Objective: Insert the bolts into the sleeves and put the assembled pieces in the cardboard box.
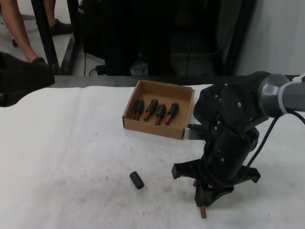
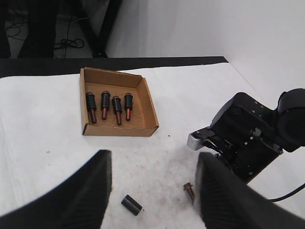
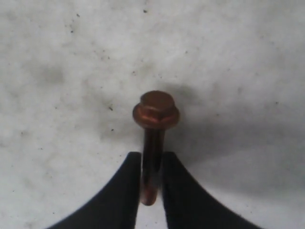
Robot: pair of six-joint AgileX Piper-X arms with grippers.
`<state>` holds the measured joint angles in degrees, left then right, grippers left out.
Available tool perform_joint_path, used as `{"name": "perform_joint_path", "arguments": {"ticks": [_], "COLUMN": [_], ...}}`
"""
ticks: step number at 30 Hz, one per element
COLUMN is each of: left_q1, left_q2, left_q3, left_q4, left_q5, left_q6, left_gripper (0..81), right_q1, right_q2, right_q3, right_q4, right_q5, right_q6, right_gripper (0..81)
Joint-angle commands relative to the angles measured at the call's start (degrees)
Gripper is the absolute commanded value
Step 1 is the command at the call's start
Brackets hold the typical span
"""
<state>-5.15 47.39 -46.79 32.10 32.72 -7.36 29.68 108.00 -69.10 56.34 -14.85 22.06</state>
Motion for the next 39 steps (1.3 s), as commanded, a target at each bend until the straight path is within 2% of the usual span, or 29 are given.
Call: {"name": "perform_joint_path", "arguments": {"ticks": [1, 3, 8, 14, 17, 28, 30, 35, 39], "left_q1": [-0.09, -0.09, -0.09, -0.09, -0.09, -0.09, -0.09, -0.09, -0.09], "left_q2": [0.01, 0.01, 0.01, 0.01, 0.01, 0.01, 0.01, 0.01, 0.01], "left_q3": [-0.12, -0.12, -0.12, -0.12, -0.12, -0.12, -0.12, -0.12, -0.12], "left_q4": [-0.69, -0.69, -0.69, -0.69, -0.69, -0.69, -0.69, -0.69, -0.69], "left_q5": [-0.03, -0.03, -0.03, -0.03, -0.03, -0.03, -0.03, -0.03, -0.03], "left_q6": [0.11, 0.11, 0.11, 0.11, 0.11, 0.11, 0.11, 0.11, 0.11], "left_gripper": [51.0, 51.0, 51.0, 51.0, 51.0, 51.0, 51.0, 51.0, 51.0], "right_q1": [0.22, 0.45, 1.38, 2.49, 2.71, 2.71, 2.71, 2.71, 2.71], "right_q2": [-0.32, -0.32, -0.32, -0.32, -0.32, -0.32, -0.32, -0.32, -0.32], "right_q3": [-0.16, -0.16, -0.16, -0.16, -0.16, -0.16, -0.16, -0.16, -0.16], "right_q4": [0.1, 0.17, -0.43, -3.57, -3.75, -4.52, -4.53, -4.53, -4.53], "right_q5": [0.49, 1.74, 2.11, 3.64, 6.99, 9.7, 9.77, 9.77, 9.6], "right_q6": [1.9, 3.04, 4.92, 9.66, 9.93, 9.93, 10.04, 10.03, 10.03], "right_gripper": [34.4, 36.5, 32.0, 31.9, 31.9, 31.7, 28.4, 13.9, 12.3]}}
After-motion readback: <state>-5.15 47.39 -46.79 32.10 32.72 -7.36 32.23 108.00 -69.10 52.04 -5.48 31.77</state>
